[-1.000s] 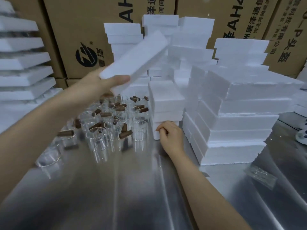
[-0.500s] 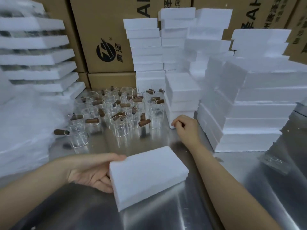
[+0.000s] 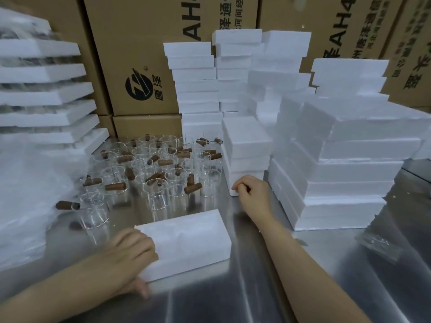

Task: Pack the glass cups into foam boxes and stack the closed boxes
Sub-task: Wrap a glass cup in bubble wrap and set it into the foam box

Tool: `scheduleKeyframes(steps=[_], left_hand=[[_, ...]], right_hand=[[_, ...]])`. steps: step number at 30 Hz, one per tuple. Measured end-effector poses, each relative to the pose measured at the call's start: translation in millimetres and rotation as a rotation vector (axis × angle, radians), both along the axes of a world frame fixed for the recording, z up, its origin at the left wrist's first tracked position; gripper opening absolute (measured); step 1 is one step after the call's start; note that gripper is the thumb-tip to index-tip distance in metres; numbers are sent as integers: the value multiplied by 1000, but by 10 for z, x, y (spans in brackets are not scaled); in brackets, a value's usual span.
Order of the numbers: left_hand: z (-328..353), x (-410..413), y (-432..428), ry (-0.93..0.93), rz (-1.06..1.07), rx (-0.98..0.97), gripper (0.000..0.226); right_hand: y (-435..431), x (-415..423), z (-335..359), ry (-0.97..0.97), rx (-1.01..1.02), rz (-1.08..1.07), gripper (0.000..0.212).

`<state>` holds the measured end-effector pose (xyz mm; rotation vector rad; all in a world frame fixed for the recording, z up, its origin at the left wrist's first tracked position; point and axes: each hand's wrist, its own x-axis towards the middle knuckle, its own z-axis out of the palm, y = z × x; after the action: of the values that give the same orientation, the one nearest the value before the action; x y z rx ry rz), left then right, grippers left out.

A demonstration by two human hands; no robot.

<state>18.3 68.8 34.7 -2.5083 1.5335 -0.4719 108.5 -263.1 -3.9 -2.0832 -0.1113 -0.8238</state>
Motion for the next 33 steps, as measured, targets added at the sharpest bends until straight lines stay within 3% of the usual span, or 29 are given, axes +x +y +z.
scheduleKeyframes(steps=[2, 4, 6, 7, 8, 10, 15, 19, 21, 23, 27, 33], left_hand=[[-40, 1, -47, 69, 109, -106, 39], [214, 121, -331, 190, 381, -469, 14], [559, 371, -718, 223, 538, -816, 29], [755, 498, -922, 137, 463, -850, 26], [967, 603, -1139, 85, 351, -825, 18], [1354, 859, -1543, 20, 165, -744, 31], [2100, 1937, -2802, -229, 212, -430, 37], [2246, 2540, -3449, -75, 273, -408, 49], [2225, 2724, -3681, -23, 251, -303, 54], [2156, 2868, -3833, 0, 269, -250, 49], [1969, 2914, -3954, -89, 276, -400, 30], [2167, 2487, -3495, -200, 154, -695, 27]], right_hand=[[11, 6, 1, 3, 2, -13, 37], [30, 16, 9, 16, -1, -15, 35], [56, 14, 21, 28, -18, -1, 32], [68, 11, 22, 29, -34, 6, 30], [73, 6, 20, 31, -48, 13, 29], [82, 5, 19, 37, -61, 30, 28], [60, 53, 36, 37, -81, 38, 26], [105, 16, -11, 35, -113, 78, 25], [90, 45, -11, 8, -126, 76, 25], [56, 94, 3, -27, -149, 66, 23], [21, 109, 0, -63, -179, 66, 21], [-33, 100, 39, 42, -147, 71, 23]])
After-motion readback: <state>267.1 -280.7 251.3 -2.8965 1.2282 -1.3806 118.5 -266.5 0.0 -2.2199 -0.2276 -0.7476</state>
